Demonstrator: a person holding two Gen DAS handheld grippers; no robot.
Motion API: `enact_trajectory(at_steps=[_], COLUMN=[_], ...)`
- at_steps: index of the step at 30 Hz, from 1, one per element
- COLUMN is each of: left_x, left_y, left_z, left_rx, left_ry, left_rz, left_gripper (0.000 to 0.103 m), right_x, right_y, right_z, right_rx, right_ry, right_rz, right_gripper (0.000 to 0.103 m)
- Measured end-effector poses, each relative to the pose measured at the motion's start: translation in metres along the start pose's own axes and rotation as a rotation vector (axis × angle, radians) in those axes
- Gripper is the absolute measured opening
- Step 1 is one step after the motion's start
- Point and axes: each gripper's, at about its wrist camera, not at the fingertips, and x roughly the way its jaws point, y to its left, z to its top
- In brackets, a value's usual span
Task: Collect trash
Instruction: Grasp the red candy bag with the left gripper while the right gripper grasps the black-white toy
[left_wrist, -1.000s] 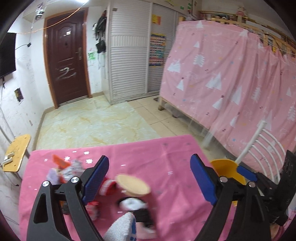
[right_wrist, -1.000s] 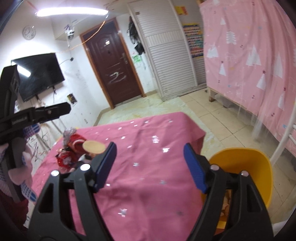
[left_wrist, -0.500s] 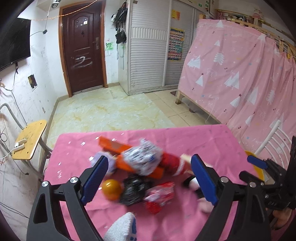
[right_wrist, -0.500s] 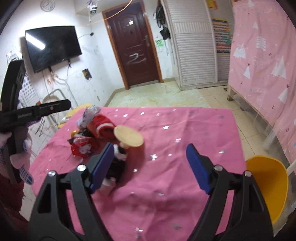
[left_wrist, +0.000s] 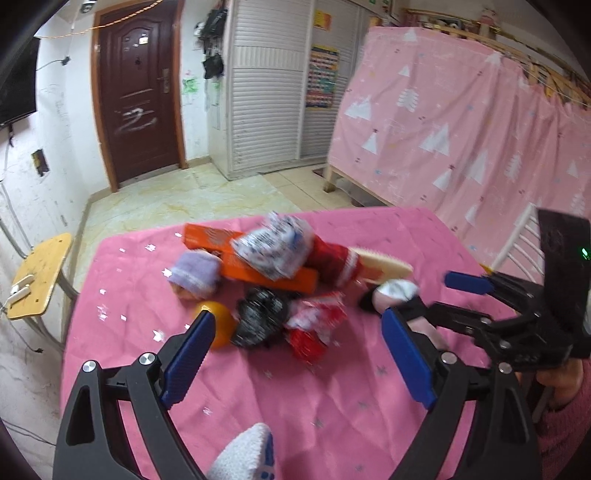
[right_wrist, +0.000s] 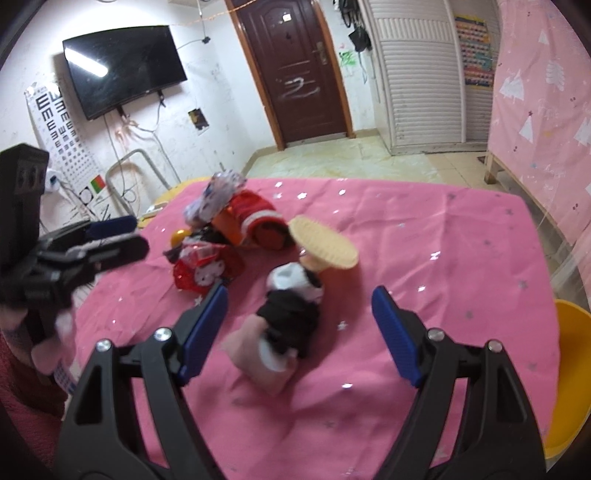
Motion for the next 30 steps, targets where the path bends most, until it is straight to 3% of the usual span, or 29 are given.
enact_trajectory(at_steps=[6,7,8,11,14,17,18,20,27,30], left_x=[0.011,0.012,0.014,0.018,0.023,0.029,0.03,0.037,0.057,0.066], left_y=[-0.005,-0.005,-0.005,-0.004,-0.003,-0.004,-0.005,-0.007,-0.016,-0.017], left_z=[-0.012,-0.013,-0.014,-0.018,-0.02,-0.021,-0.021,-0.022,-0.019,-0.016], left_rx=[-0.008,-0.012,-0.015,-0.022,-0.034,-0.05,-0.049,-0.042,-0.065,-0.077], left_ry=[0.038,0.043,0.049,0.064,0.078,0.099,0.102,0.13,0.16,0.165], left_rz=[-0.033,-0.036,-0.04,-0.042,-0.051,-0.069,-0.067,-0.088,-0.086,-0.063], left_gripper=[0.083,0.083,0.083,0.083,0.083,0.082,0.078,0.053,0.043,0.021], right_x=[0.015,0.017,0.019,0.025,0.025,0.017,0.014,0.004,-0.022,-0.029], right_y=[0.009,0.01,0.011,0.014,0.013,0.009,0.007,0.002,-0.015,-0.022], right_z=[-0.001,-0.001,-0.002,-0.005,-0.006,-0.005,-0.005,-0.005,-0.013,-0.018], right_rx=[-0.01,-0.015,-0.022,-0.041,-0.041,-0.035,-0.031,-0.019,0.017,0.029], right_ry=[0.042,0.052,0.063,0.098,0.093,0.067,0.059,0.037,-0.009,-0.019], right_rz=[0.002,0.0,0.0,0.0,-0.013,-0.026,-0.024,-0.005,0.021,0.028], right_gripper=[0.077,0.074,0.064,0.046,0.038,0.037,0.037,0.037,0.037,0.037])
